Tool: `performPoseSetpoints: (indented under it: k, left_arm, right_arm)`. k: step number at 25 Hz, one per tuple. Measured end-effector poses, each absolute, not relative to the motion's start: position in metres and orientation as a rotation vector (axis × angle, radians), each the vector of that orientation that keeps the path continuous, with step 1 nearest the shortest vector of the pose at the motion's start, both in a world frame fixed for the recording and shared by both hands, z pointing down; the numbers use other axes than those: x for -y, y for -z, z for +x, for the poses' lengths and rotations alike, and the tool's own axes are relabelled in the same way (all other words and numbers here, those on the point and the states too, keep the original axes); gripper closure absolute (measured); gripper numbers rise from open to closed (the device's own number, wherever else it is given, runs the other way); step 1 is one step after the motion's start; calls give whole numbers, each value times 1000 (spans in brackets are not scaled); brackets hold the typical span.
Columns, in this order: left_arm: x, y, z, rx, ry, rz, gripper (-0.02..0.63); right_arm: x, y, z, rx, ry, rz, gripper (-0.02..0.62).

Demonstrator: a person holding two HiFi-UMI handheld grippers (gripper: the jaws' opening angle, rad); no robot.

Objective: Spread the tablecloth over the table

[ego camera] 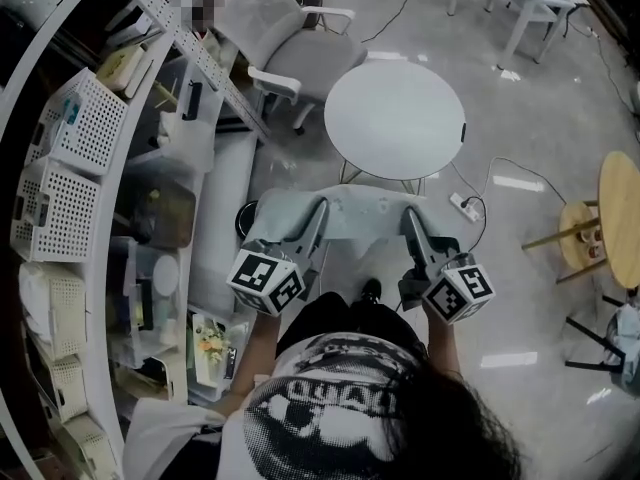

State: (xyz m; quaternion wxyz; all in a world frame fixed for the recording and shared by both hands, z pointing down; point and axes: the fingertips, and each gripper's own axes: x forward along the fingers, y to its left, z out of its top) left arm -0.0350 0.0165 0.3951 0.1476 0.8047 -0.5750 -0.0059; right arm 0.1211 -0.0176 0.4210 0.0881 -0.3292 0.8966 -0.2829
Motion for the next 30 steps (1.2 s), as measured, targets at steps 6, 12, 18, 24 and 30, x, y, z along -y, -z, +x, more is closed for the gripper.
performPoseSetpoints:
  k: [6,12,18,24,30]
  left_arm:
    - [4,-392,-23,1639,-37,2343,548]
    - [33,-388,-12,1582,-73,2416,548]
    - [81,-381,-4,1479,-77,2510,548]
    - [154,-353,-2,1344,-49,2674,548]
    - [230,-317,-10,1233,-51,2847,548]
  right_arm:
    - [35,-422,132,-2641,859,-1005,540]
    - [56,-417,143,-2597,829,-1057,540]
    - [91,-412,153,-2546,795,-1149,540]
    - [146,-383,155,-2480,695,-1244,537]
    - [204,-344,143,-2442,551,-1325,535]
